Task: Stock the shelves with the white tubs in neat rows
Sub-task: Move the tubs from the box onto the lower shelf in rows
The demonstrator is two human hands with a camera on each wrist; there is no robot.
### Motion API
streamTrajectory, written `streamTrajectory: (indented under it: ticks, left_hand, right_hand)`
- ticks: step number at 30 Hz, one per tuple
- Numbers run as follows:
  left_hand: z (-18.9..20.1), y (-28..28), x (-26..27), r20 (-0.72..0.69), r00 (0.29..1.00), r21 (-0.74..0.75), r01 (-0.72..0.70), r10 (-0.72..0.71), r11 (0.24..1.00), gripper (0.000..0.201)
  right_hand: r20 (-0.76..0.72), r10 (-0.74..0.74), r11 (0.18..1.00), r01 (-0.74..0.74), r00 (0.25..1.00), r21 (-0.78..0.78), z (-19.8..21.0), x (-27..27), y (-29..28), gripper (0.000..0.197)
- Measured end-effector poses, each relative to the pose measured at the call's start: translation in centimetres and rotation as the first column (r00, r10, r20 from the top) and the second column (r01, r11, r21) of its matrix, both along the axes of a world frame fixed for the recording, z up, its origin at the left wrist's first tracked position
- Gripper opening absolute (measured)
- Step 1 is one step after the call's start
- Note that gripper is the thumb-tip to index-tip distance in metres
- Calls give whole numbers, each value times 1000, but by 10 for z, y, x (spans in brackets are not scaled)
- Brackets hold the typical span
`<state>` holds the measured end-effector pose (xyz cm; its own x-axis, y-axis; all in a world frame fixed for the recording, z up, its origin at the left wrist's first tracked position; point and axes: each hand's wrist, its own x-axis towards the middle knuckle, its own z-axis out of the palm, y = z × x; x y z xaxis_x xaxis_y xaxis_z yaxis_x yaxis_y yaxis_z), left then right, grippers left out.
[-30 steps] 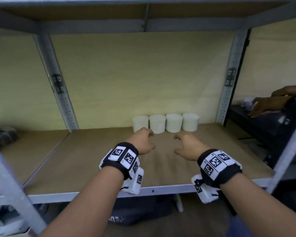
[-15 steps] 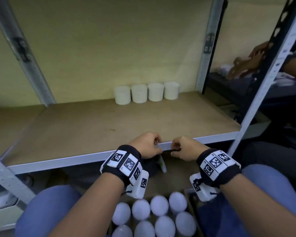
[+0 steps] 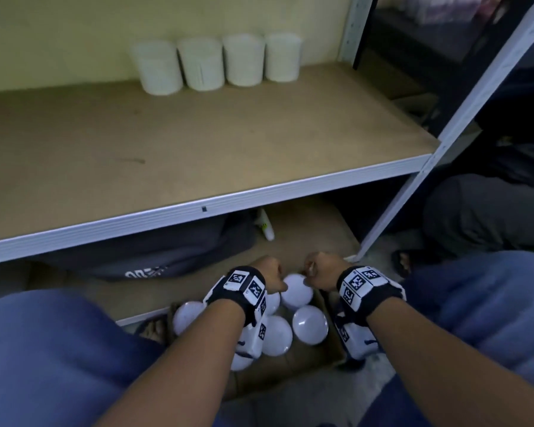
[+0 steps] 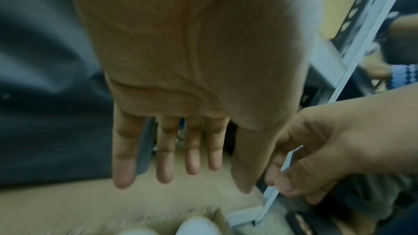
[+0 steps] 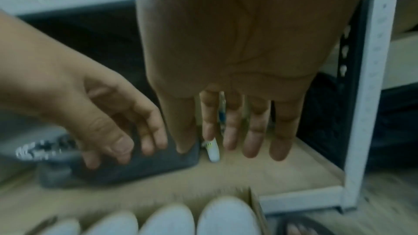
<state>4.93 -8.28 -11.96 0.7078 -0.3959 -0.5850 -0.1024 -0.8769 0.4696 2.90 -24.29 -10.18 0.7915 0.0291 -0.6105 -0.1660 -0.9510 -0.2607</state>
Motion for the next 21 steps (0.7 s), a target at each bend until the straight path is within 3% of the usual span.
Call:
streamTrajectory:
  ticks: [6, 11, 13, 16, 21]
  left_hand:
    - [-84, -15, -17, -24, 999, 127, 26, -23, 992, 39]
    - [-134, -14, -43, -144, 986, 257, 114, -79, 960, 80]
    - [-149, -15, -56, -120, 991, 265, 93, -62, 960, 88]
    - [-162, -20, -78, 32, 999, 281, 4, -13, 960, 92]
    - [-176, -22, -89, 80, 994, 342, 43, -74, 939, 91]
  right_hand:
    - [-120, 69, 991, -82, 990, -105, -80, -17, -8, 60]
    - [-146, 137, 984, -151, 980, -91, -129, -39, -8, 68]
    - [-164, 139, 983, -156, 977, -94, -144, -46, -5, 72]
    - [-105, 167, 971, -182, 980, -156, -161, -52, 0, 79]
    - [-100, 215, 930, -235, 971, -282, -172, -62, 10, 65]
